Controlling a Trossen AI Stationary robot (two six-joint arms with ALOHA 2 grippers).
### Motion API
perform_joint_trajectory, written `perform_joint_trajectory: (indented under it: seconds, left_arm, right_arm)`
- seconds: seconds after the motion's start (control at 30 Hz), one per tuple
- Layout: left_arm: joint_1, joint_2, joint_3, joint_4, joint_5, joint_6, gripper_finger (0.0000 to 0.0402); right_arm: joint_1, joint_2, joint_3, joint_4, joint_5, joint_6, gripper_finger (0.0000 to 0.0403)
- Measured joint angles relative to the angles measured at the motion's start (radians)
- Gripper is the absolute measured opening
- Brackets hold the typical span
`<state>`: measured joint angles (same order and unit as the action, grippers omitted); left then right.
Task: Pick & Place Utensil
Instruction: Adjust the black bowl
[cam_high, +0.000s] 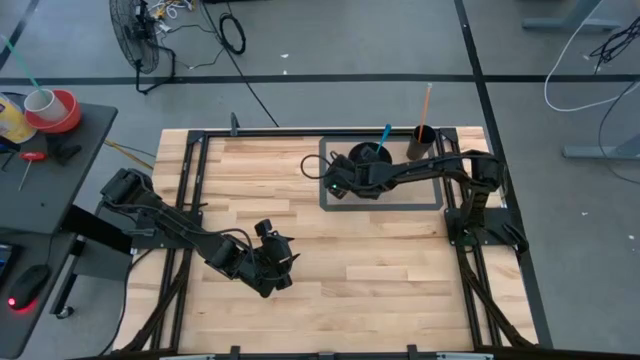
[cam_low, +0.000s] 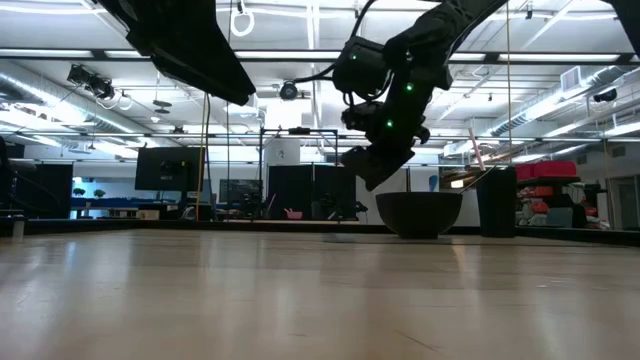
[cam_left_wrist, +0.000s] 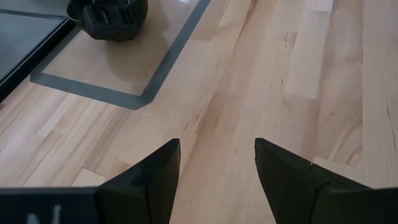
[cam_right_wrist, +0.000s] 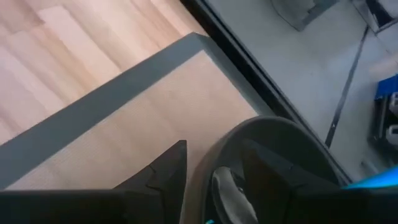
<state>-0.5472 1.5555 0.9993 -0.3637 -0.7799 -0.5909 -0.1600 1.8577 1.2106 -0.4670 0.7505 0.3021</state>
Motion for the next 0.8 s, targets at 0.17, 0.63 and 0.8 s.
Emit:
perform_joint_trajectory:
  seconds: [0.17, 0.63, 0.8]
  left_arm:
    - [0.000, 0.000, 0.000, 0.000, 0.000, 0.000, 0.0211]
    - [0.000, 0.000, 0.000, 0.000, 0.000, -0.001, 0.0211]
    - [0.000, 0.000, 0.000, 0.000, 0.000, -0.001, 0.0211]
  right_arm:
    - [-0.005, 0.000, 0.000, -0.032, 0.031, 0.024, 0.0155]
    - [-0.016, 0.000, 0.000, -0.046, -0.028, 0.186, 0.0155]
    - [-0.044, 0.000, 0.000, -0.075, -0.083, 0.290, 0.0155]
